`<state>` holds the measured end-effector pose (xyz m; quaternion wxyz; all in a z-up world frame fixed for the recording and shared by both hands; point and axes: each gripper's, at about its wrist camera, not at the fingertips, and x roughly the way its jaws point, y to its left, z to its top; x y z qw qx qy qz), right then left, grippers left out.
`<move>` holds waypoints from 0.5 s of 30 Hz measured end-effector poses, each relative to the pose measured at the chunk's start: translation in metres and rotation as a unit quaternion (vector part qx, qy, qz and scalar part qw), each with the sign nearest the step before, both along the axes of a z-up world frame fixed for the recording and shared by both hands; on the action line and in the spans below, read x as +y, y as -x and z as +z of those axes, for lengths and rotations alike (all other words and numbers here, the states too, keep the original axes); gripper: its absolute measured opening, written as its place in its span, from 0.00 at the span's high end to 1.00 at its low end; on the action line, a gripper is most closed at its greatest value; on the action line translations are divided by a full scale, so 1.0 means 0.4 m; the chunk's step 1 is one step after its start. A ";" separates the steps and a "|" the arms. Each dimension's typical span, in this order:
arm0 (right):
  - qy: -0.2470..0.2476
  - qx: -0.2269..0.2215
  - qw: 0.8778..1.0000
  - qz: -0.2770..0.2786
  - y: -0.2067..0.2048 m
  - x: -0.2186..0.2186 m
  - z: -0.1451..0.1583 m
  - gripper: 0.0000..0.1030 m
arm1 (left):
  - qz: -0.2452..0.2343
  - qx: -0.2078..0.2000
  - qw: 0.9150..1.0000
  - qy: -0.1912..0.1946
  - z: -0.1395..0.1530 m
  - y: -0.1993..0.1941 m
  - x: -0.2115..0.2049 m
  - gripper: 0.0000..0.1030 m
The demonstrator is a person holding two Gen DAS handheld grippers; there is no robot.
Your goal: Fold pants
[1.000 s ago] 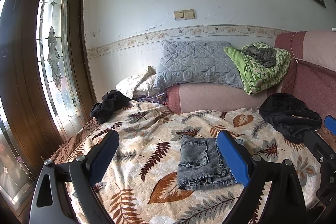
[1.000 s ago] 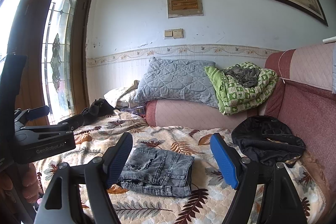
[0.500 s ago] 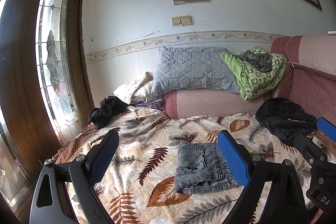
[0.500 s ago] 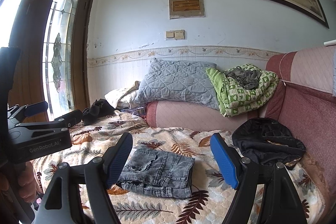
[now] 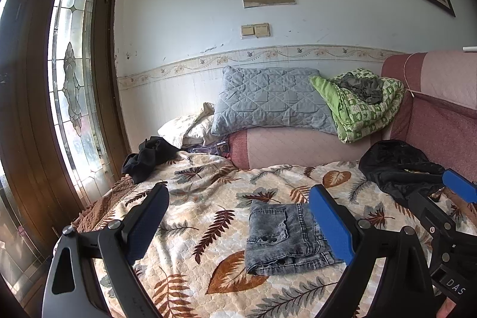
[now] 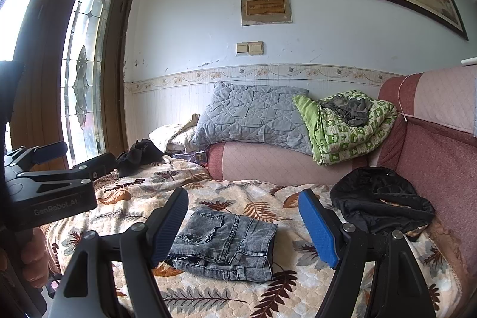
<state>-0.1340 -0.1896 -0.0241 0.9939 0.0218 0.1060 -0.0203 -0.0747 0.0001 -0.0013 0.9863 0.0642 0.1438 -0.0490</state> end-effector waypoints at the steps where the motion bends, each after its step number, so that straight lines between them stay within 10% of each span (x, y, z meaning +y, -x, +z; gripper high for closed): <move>1: -0.001 0.000 1.000 0.000 0.000 0.000 0.000 0.23 | -0.001 0.001 1.000 -0.001 0.000 -0.001 0.001 0.08; 15: -0.002 0.004 1.000 0.003 -0.011 0.001 -0.008 0.23 | -0.004 0.003 1.000 0.000 0.000 0.001 -0.006 0.08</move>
